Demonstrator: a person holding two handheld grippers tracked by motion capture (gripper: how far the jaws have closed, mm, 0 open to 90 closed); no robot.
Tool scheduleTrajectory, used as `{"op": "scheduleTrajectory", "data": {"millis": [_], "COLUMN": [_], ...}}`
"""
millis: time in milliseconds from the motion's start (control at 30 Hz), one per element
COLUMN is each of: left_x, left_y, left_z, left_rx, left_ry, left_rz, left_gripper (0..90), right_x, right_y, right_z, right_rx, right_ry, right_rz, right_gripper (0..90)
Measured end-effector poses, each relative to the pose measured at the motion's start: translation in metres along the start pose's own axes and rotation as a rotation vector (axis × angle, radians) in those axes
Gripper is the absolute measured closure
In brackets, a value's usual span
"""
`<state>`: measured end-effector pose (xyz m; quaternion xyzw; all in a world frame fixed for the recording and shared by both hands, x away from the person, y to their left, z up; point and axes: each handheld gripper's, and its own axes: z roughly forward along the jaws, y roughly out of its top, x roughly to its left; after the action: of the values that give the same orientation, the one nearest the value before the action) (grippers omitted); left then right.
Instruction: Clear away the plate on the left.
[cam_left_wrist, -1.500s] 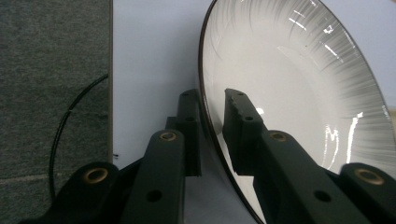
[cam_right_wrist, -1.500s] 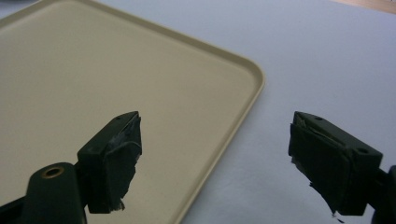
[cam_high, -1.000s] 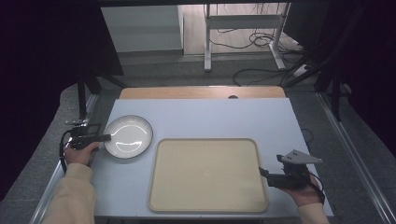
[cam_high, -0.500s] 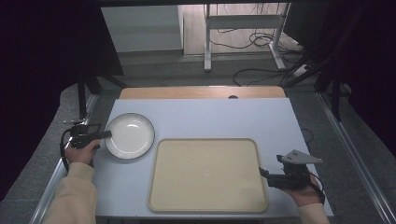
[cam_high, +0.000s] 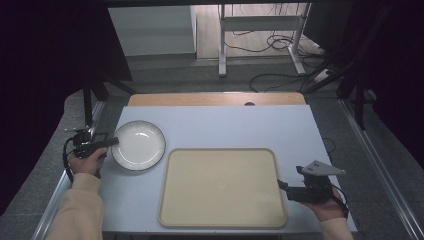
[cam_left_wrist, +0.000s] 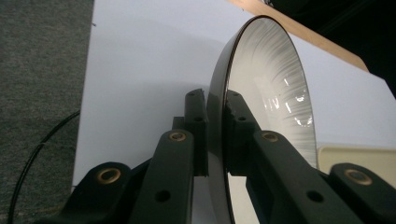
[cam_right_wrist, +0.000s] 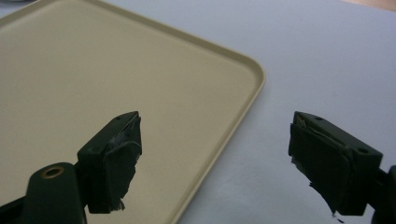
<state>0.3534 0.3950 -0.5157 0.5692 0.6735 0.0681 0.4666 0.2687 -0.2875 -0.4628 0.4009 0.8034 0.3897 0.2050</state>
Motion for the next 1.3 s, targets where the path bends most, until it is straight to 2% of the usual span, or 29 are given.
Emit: {"op": "scheduleTrajectory", "data": {"millis": [133,333,700,967,1300], "left_x": [0.004,0.002,-0.009,-0.013,-0.024], "left_y": [0.001,0.001,0.004,0.005,0.007], "left_z": [-0.007,-0.013,-0.021,-0.025,-0.030], "left_rx": [-0.035,-0.056,-0.073,-0.078,-0.075], "left_ry": [-0.009,-0.038,-0.092,-0.104,-0.145], "left_rz": [-0.026,-0.035,-0.022,-0.011,0.010], "left_gripper": [81.9,82.0,81.9,81.8,81.7], "right_x": [-0.001,0.000,-0.001,-0.002,-0.002], "right_y": [0.001,0.001,0.000,0.000,0.000], "right_z": [0.000,0.001,0.000,0.000,0.000], "right_rx": [-0.004,-0.001,-0.005,-0.005,-0.007], "right_ry": [-0.003,0.001,-0.009,-0.014,-0.019], "right_rz": [0.006,0.000,0.006,0.006,0.006], "right_gripper": [17.3,17.3,17.4,17.4,17.5]}}
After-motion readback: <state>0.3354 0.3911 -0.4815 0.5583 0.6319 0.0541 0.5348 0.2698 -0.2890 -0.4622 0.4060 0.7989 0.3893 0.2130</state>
